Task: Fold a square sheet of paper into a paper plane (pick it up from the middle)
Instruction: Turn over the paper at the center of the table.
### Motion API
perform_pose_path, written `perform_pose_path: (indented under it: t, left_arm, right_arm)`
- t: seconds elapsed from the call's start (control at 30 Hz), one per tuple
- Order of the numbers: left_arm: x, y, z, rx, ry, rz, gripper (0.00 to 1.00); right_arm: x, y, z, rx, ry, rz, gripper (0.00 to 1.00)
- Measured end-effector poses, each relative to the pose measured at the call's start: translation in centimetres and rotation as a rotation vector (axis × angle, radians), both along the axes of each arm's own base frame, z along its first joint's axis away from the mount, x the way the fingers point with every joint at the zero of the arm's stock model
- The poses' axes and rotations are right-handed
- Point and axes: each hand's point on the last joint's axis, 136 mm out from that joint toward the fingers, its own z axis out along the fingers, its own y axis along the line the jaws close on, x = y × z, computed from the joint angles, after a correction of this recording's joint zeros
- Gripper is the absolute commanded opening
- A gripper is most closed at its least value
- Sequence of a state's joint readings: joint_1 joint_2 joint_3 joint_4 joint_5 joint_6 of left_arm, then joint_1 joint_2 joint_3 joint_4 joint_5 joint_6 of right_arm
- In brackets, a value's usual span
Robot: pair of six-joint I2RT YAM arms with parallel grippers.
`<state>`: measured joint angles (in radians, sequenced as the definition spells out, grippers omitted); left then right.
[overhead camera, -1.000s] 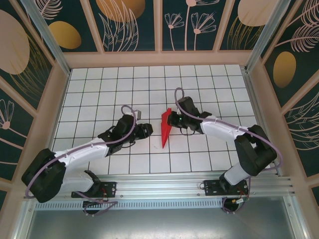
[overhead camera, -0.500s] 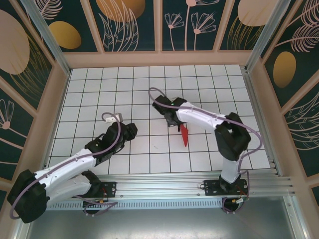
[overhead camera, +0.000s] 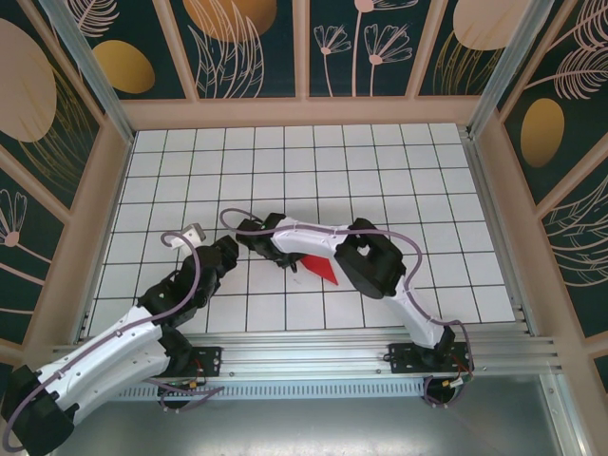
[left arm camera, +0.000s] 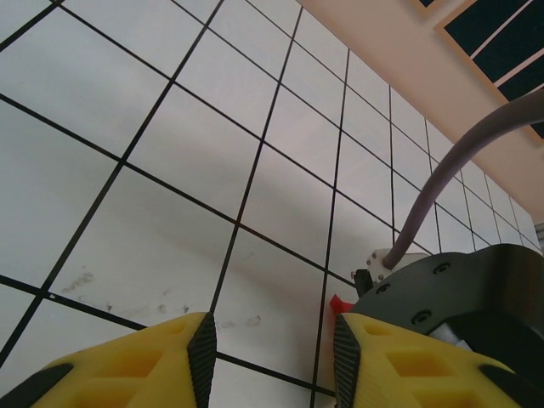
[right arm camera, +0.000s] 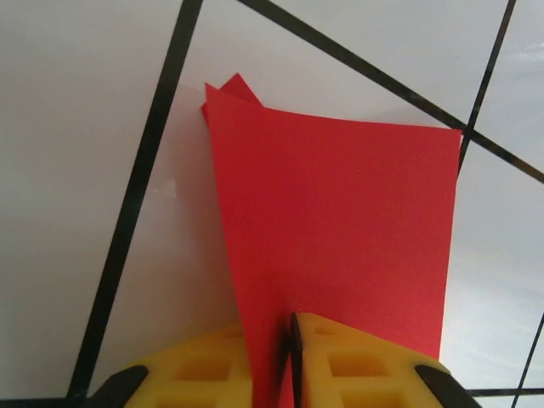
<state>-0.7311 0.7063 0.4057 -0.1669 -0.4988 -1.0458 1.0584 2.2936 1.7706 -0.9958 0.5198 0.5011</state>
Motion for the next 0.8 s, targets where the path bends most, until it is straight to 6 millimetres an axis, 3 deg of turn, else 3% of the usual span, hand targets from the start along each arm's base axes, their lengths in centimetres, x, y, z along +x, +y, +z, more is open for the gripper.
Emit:
perform_pose_path:
  t: [0.23, 0.37, 0.47, 0.53, 0.67, 0.8]
  left_arm:
    - [0.0, -0.1, -0.3, 0.009, 0.011, -0.005, 0.45]
    - [0.0, -0.7, -1.2, 0.02, 0.037, -0.036, 0.45]
    - [0.1, -1.7, -2.0, 0.026, 0.061, -0.075, 0.45]
    - [0.3, -2.5, -2.5, 0.03, 0.076, -0.11, 0.45]
    - [0.4, -4.6, -3.7, 0.02, 0.113, -0.203, 0.46]
    - [0.4, -7.1, -5.5, -0.009, 0.166, -0.3, 0.46]
  right_arm:
    - [-0.9, 1.4, 2.0, 0.205, 0.049, -0.005, 0.54]
    - [-2.7, 1.4, 5.9, 0.431, 0.078, 0.016, 0.58]
    - [-2.9, 0.3, 8.9, 0.616, 0.073, 0.002, 0.45]
    - [-2.8, -1.2, 9.7, 0.728, 0.076, -0.024, 0.28]
    - [-3.5, -4.7, 8.4, 0.88, 0.131, -0.087, 0.1]
    - [-4.4, -6.4, 6.6, 0.963, 0.212, -0.121, 0.04]
